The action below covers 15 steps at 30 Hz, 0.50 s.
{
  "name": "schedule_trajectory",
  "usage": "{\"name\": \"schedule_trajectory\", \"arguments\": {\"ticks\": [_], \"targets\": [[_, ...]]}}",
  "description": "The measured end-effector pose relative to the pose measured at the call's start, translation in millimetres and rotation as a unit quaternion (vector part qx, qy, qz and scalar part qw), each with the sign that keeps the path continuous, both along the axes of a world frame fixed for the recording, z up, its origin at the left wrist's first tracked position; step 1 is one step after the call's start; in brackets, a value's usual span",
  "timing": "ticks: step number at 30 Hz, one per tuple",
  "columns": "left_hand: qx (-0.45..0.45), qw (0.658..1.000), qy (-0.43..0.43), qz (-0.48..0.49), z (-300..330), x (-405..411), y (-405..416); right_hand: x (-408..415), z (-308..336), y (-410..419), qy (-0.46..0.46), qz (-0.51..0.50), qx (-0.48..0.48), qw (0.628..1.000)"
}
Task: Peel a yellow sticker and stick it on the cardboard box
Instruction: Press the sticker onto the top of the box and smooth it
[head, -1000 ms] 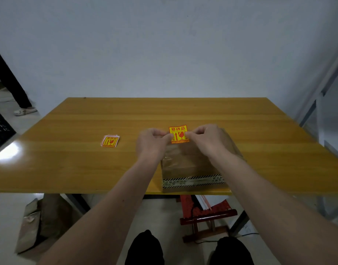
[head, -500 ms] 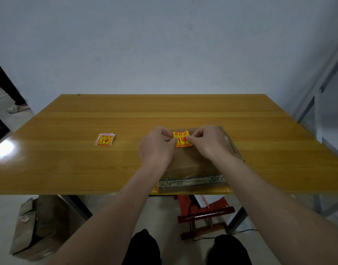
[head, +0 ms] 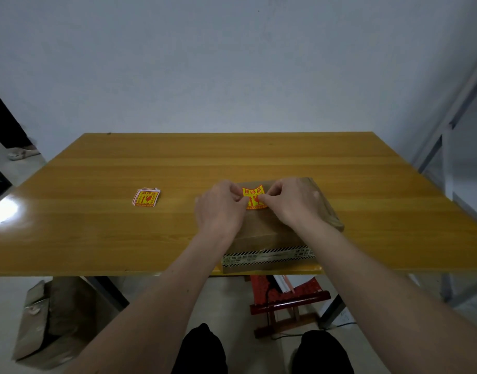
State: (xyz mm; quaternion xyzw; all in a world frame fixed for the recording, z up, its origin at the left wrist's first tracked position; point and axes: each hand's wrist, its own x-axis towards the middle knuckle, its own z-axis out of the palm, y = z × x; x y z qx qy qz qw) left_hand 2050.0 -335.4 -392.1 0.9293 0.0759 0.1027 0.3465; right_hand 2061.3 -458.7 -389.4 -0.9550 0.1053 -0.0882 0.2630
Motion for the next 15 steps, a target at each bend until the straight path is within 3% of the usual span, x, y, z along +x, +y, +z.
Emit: {"name": "schedule_trajectory", "arguments": {"ticks": [15], "targets": [[0.053,0.998,-0.029,-0.004,-2.8,-2.2,7.6,0.8,2.1,7.8,0.042,-0.023,-0.026,0.999]]}}
